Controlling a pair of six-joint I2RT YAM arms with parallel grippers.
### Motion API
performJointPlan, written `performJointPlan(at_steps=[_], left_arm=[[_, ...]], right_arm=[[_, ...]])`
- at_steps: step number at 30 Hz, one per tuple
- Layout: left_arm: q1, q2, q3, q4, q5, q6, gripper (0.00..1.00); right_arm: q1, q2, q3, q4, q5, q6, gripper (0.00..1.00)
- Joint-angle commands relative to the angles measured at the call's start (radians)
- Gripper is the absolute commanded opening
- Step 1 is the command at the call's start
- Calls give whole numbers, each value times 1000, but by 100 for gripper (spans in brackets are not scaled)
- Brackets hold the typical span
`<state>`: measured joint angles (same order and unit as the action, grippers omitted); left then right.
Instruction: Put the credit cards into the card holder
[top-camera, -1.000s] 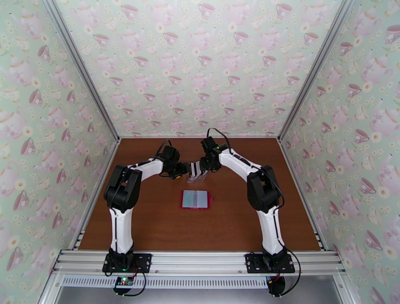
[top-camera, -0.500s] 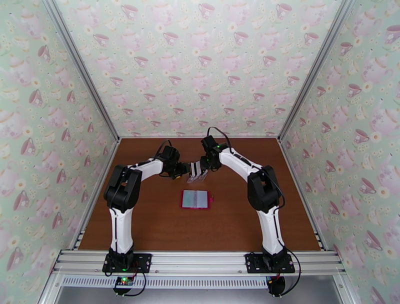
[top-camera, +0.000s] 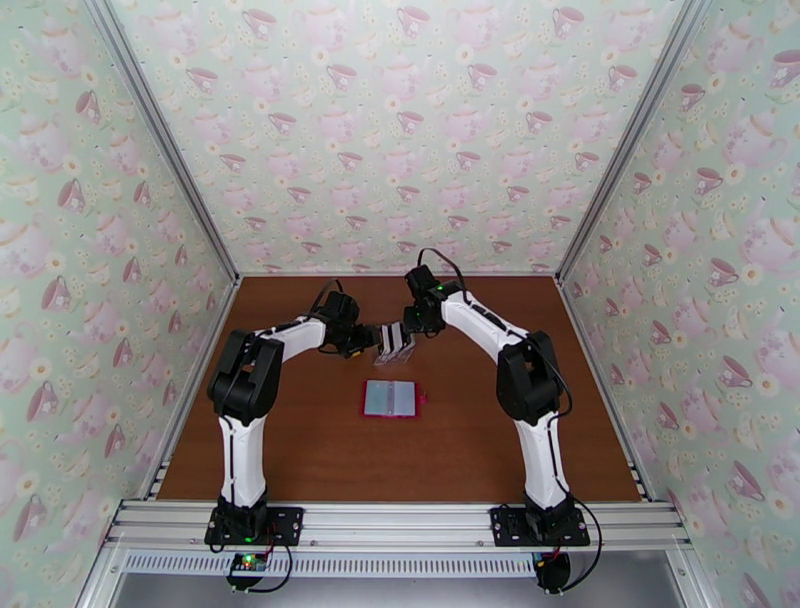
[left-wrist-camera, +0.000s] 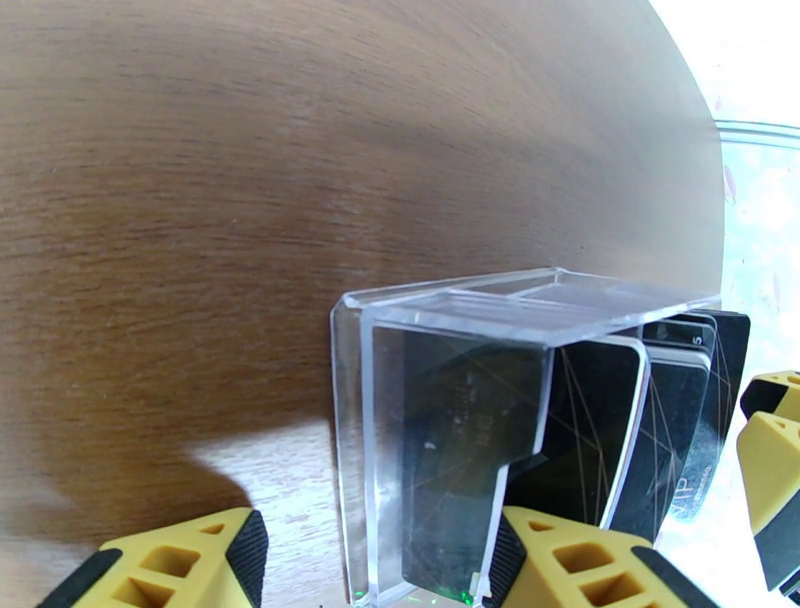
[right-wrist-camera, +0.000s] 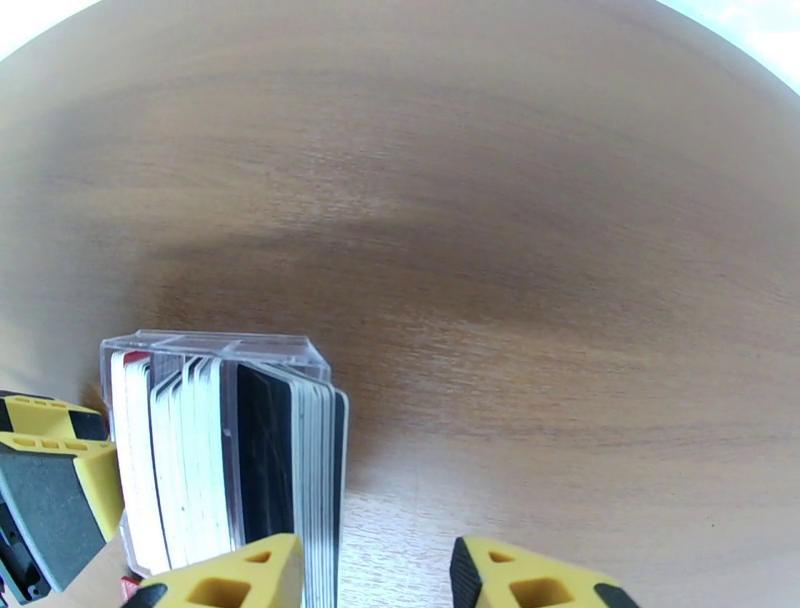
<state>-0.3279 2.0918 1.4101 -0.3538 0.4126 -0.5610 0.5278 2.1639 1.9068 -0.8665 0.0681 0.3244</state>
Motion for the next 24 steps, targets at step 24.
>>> performJointPlan(at_steps=[24], left_arm=[[15, 40, 9, 0, 6, -14, 63]], right_arm=[[0, 125, 143, -44, -76, -3, 48]])
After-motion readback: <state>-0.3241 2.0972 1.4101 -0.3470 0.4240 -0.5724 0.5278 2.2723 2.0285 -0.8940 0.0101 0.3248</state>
